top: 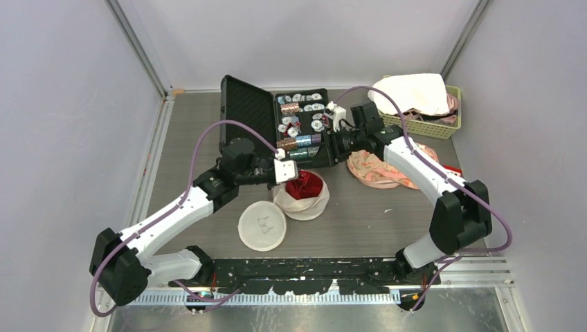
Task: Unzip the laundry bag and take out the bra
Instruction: Pick up the bra from the laundry bag.
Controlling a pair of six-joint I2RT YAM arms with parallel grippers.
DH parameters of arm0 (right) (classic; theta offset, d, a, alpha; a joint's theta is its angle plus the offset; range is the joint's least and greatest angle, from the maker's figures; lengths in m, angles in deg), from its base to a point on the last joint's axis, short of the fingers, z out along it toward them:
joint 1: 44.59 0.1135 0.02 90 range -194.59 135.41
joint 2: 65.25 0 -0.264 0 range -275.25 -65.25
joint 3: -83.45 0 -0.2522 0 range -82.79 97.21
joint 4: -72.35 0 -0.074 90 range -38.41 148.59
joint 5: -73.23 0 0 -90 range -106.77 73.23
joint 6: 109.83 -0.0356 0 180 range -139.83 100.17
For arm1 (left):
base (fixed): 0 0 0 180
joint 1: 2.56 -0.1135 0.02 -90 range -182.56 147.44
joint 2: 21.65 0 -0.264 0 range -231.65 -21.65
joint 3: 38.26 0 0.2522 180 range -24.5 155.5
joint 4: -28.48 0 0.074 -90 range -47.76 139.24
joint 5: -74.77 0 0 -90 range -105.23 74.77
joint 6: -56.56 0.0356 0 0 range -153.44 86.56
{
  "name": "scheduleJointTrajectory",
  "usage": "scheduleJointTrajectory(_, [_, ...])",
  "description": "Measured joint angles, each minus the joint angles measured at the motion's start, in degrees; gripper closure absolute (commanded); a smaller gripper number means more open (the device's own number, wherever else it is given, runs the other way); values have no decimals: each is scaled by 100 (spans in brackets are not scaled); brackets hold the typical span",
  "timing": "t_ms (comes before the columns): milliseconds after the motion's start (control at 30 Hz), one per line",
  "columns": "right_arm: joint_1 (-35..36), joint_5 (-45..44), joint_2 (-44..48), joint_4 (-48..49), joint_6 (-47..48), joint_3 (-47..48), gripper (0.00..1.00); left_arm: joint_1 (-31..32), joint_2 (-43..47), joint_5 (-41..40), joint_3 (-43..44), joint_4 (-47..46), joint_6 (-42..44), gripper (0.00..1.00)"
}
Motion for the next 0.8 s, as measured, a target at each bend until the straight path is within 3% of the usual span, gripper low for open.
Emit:
scheduleJointTrajectory(167, [-2, -7, -330, 11, 72, -214, 56, 216, 358, 79, -59, 380, 979, 100])
scheduleJointTrajectory(400, [-2, 4, -570, -52, 306, -431, 56, 859, 1080, -345, -831, 323, 2288, 100])
scheduleJointTrajectory(800, [101, 72, -570, -269, 824, -815, 50, 929, 935, -1362, -1506, -553, 3018, 100])
